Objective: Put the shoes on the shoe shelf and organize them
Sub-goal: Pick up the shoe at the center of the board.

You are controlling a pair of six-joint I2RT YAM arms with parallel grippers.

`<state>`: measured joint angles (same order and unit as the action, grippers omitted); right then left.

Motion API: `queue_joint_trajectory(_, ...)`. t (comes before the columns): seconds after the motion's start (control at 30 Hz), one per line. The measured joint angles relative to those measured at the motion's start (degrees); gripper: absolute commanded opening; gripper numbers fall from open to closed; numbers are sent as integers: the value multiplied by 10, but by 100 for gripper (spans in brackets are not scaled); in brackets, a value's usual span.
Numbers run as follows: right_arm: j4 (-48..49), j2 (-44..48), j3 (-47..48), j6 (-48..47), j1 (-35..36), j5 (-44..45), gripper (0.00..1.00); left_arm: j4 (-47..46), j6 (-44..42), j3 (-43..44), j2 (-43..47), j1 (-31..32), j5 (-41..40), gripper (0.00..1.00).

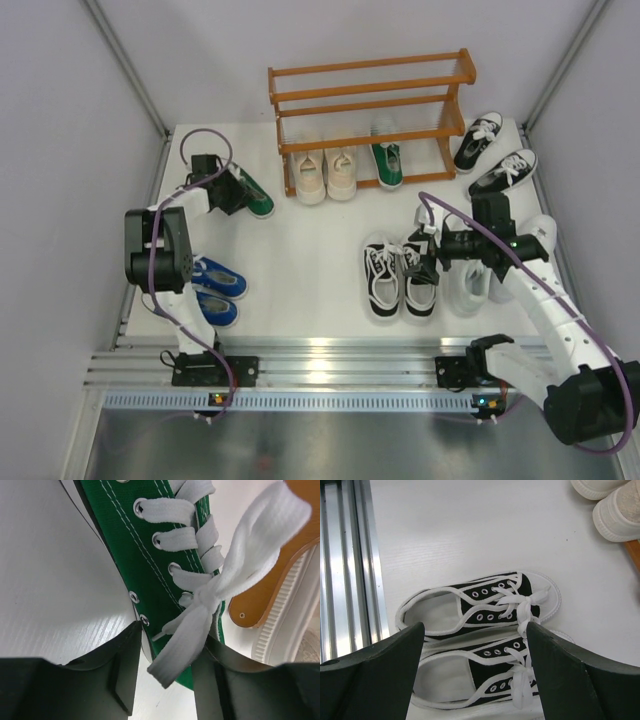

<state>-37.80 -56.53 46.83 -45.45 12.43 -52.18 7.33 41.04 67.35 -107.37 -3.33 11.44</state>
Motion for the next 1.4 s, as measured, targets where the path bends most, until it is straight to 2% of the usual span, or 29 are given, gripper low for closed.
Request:
queue_joint_trajectory(0.03, 0, 0, 0, 0, -1, 0, 83, 1, -6, 3, -4, 1, -2, 38)
queue_joint_trajectory(0.07, 0, 0, 0, 0, -2, 0, 82, 5, -13, 5, -6, 1, -4, 24)
queue_joint_trajectory(0.17, 0, -2, 0, 0, -5, -1, 82, 9, -31, 8, -8, 0, -12, 0)
queue_joint_trajectory(0.27, -1, -2, 0, -2, -10, -2, 82, 10, -44, 4, -4, 0, -18, 0)
queue_joint_trajectory(0.37, -5, -1, 0, -5, -14, -2, 82, 6, -54, -37, 34, 0, -21, 0)
queue_joint_trajectory(0.47, -15, -1, 0, -9, -16, -2, 82, 21, -58, -112, 130, 4, -20, 0)
queue_joint_trajectory(0.57, -43, -3, 8, -16, -16, -2, 81, 39, -54, -184, 269, 24, -25, 0)
queue_joint_trajectory(0.67, -95, -22, 53, -27, -16, -8, 80, 43, -37, -234, 408, 75, -30, 0)
queue_joint_trajectory(0.77, -131, -45, 115, -24, -16, -19, 82, 43, -4, -273, 530, 169, -43, 0)
queue_joint_trajectory(0.87, -147, -56, 164, 13, -16, -19, 84, 45, 35, -295, 597, 273, -52, 0)
queue_joint_trajectory(1.03, -134, -59, 209, 154, -16, -22, 90, 56, 85, -285, 582, 447, -116, 0)
queue_joint_trajectory(1.07, -124, -59, 208, 187, -16, -21, 99, 61, 87, -275, 564, 477, -136, 0)
queue_joint_trajectory(1.17, -69, -53, 193, 307, -16, 9, 99, 64, 94, -239, 500, 561, -184, 0)
queue_joint_trajectory(1.3, -3, -12, 138, 458, -16, 97, 99, 44, 96, -197, 432, 625, -214, 0)
queue_joint_trajectory(1.4, 34, 25, 95, 534, -16, 139, 99, 9, 97, -167, 387, 650, -218, 0)
